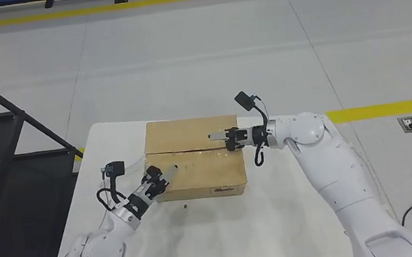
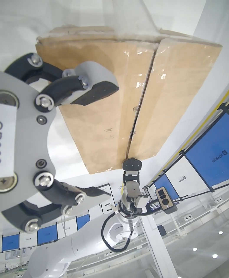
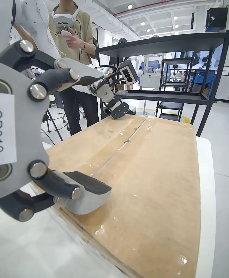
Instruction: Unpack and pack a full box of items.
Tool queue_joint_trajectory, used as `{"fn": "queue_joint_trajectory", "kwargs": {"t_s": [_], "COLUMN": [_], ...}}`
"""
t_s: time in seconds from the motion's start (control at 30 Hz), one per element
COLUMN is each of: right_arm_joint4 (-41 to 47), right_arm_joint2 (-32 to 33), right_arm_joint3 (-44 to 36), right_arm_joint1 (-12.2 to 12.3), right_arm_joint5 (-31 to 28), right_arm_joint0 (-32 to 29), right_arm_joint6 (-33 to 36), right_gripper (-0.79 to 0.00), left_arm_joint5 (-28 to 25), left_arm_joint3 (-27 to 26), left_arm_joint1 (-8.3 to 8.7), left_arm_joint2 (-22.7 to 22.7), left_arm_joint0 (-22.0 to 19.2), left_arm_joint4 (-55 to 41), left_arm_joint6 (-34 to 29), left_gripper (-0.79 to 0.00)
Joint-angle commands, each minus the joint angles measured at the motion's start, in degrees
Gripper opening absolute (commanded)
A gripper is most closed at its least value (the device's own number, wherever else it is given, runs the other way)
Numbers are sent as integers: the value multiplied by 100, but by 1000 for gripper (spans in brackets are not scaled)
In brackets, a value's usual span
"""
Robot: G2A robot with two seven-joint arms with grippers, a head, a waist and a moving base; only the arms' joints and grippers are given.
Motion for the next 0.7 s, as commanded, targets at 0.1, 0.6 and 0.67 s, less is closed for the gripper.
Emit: {"fn": "queue_joint_trajectory", "kwargs": {"t_s": [0.1,0.6,0.67], "right_arm_joint4": [27,43,43], "right_arm_joint2": [-1,4,4], "right_arm_joint3": [-119,-153,-153], "right_arm_joint1": [45,69,69], "right_arm_joint5": [43,77,77], "right_arm_joint0": [-119,-172,-172], "right_arm_joint6": [-42,-121,-121], "right_gripper": [0,0,0], "left_arm_joint5": [-28,288,310], "left_arm_joint3": [-155,-165,-144], "left_arm_joint1": [8,0,-3], "left_arm_joint2": [-233,-1518,-1526], "left_arm_joint0": [203,1517,1540], "left_arm_joint4": [-202,-1187,-1230], "left_arm_joint6": [207,1518,1520], "left_gripper": [0,0,0]}}
